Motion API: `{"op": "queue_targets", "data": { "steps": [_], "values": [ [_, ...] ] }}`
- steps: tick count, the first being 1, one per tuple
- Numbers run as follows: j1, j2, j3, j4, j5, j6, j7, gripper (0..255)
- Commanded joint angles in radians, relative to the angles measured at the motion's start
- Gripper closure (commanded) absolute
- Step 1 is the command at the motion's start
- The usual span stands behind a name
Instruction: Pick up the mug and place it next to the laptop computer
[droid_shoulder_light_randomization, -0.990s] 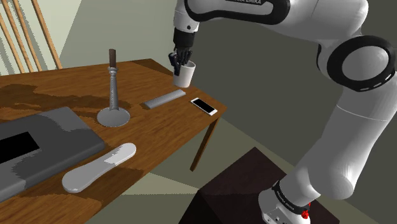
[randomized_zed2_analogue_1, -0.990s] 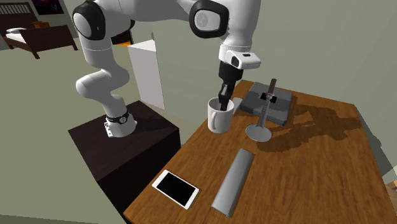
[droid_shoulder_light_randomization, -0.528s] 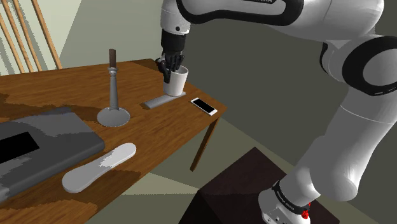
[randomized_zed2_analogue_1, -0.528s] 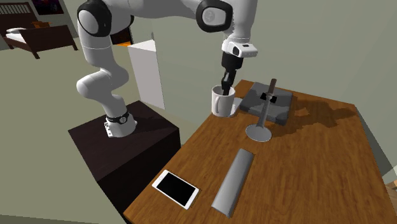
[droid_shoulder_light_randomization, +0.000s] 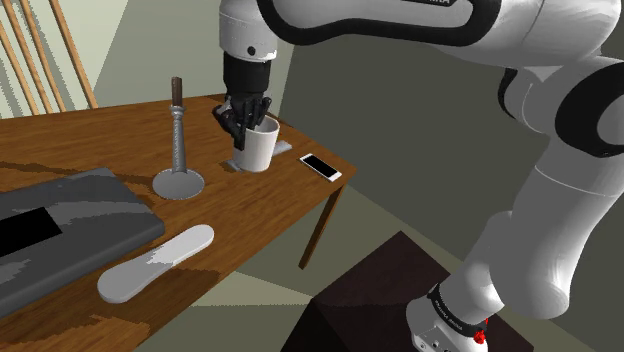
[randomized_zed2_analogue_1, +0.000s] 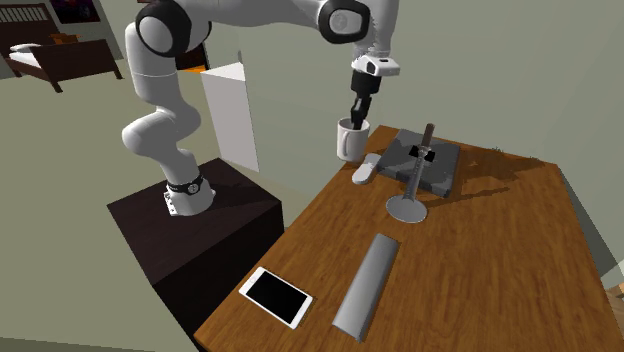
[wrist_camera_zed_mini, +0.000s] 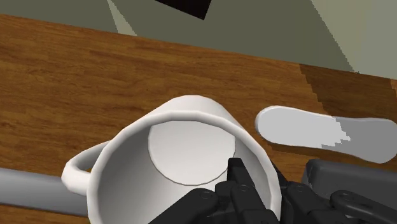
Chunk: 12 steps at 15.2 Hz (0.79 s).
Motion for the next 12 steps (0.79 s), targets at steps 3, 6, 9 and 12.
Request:
{"op": "queue_targets", "data": {
  "steps": [3, 6, 9, 12],
  "values": [
    [0.060, 0.018, 0.032, 0.022, -0.009, -0.009, 0.092, 255],
    [0.110, 0.051, 0.054, 0.064, -0.022, -0.025, 0.161, 255],
    [0.164, 0.094, 0.074, 0.122, -0.040, -0.046, 0.229, 255],
    [0.225, 0.148, 0.089, 0.195, -0.061, -0.073, 0.295, 255]
  ]
}}
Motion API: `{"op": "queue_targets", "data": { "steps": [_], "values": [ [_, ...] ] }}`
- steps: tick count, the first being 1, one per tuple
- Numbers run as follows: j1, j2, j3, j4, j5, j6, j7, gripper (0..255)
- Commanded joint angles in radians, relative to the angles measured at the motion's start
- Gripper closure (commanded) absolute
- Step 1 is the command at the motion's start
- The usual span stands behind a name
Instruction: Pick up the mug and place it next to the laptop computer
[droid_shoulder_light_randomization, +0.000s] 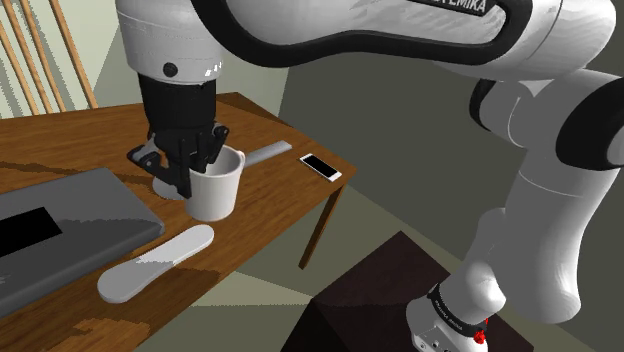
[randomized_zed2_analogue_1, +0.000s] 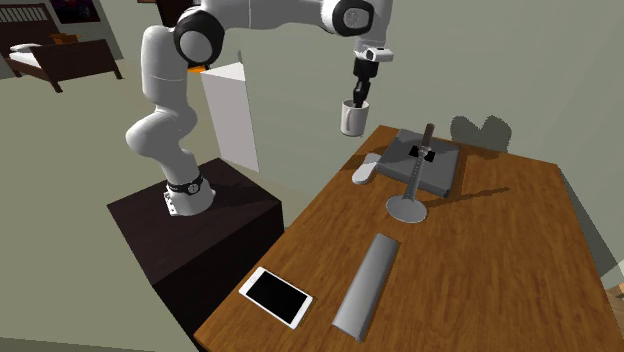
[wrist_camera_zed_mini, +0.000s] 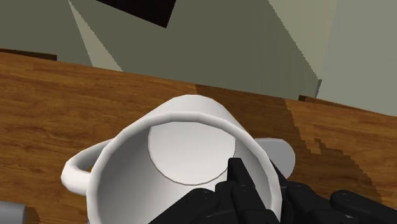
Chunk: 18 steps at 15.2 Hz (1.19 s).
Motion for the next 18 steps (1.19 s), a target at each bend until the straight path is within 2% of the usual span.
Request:
{"op": "queue_targets", "data": {
  "steps": [1, 18],
  "values": [
    [0.037, 0.036, 0.008, 0.053, -0.015, -0.021, 0.038, 255],
    [0.016, 0.042, 0.000, -0.170, -0.022, 0.205, 0.052, 255]
  ]
}}
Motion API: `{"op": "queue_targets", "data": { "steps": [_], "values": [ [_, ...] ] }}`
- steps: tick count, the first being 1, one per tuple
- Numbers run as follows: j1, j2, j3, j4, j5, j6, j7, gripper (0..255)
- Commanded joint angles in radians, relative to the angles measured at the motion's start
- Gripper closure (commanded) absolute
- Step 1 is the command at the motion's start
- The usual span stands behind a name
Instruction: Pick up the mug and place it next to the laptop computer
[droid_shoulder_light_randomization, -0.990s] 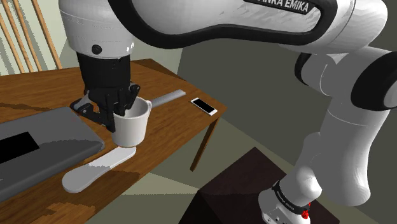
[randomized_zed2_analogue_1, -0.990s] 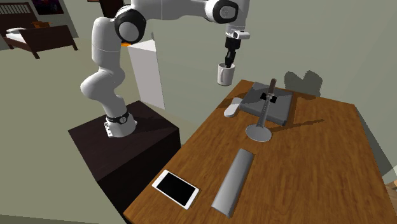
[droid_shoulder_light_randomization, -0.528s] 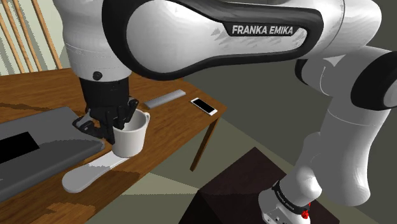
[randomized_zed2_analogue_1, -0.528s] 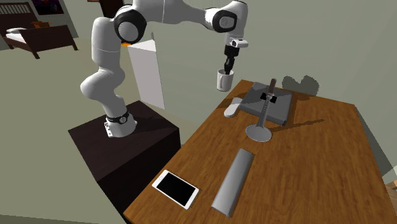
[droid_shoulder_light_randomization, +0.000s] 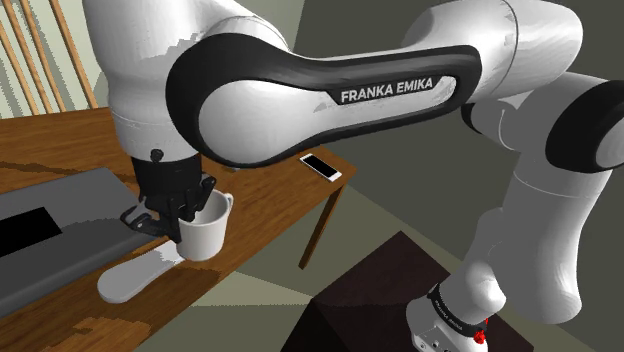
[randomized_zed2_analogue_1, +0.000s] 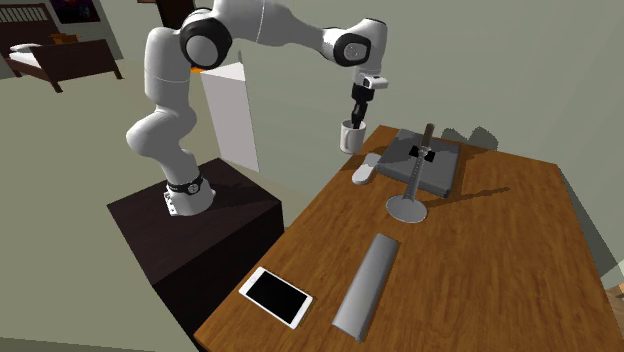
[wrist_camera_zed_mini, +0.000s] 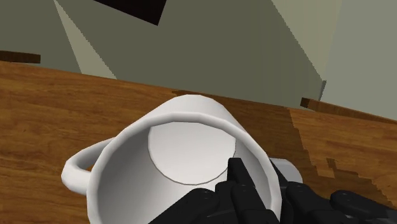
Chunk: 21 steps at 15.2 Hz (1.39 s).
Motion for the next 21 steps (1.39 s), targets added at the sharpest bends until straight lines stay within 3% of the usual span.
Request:
{"op": "queue_targets", "data": {
  "steps": [1, 14, 21],
  "values": [
    [0.000, 0.005, -0.001, -0.023, -0.003, 0.028, 0.004, 255],
    [0.001, 0.056, -0.015, -0.124, -0.030, 0.176, 0.023, 255],
    [0.001, 0.056, -0.014, -0.124, -0.030, 0.176, 0.023, 255]
  ]
}}
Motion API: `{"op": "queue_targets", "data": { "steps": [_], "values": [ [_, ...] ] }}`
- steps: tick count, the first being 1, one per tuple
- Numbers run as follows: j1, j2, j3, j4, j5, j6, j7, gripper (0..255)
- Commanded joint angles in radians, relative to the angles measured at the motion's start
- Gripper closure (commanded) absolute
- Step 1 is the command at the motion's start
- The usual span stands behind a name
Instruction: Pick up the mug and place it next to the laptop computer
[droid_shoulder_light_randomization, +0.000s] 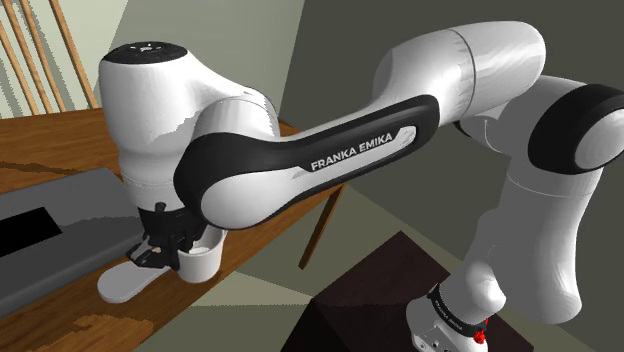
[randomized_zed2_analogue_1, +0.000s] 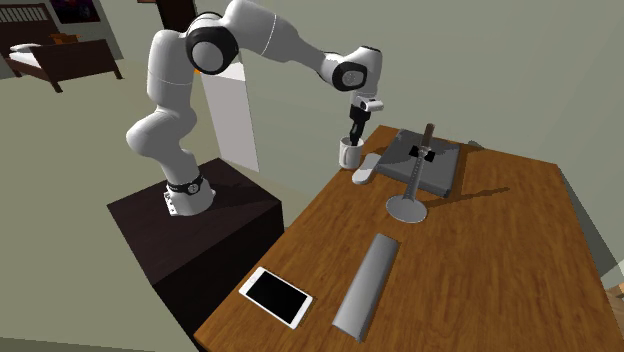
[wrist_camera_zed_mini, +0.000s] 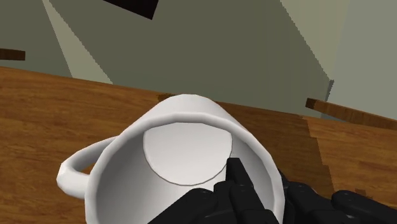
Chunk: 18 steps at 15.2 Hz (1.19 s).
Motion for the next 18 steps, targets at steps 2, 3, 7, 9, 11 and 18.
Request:
{"op": "queue_targets", "data": {
  "steps": [2, 3, 7, 9, 11, 18],
  "values": [
    [-0.004, 0.003, -0.003, -0.010, 0.000, 0.004, -0.002, 0],
    [-0.005, 0.001, -0.003, -0.014, 0.000, 0.006, -0.002, 0],
    [-0.002, 0.007, -0.003, -0.004, -0.001, 0.002, 0.000, 0],
    [-0.001, -0.012, 0.003, 0.038, 0.009, -0.056, -0.008, 0],
    [0.001, -0.023, 0.007, 0.081, 0.017, -0.111, -0.013, 0],
    [0.001, -0.023, 0.007, 0.081, 0.017, -0.111, -0.013, 0]
  ]
}}
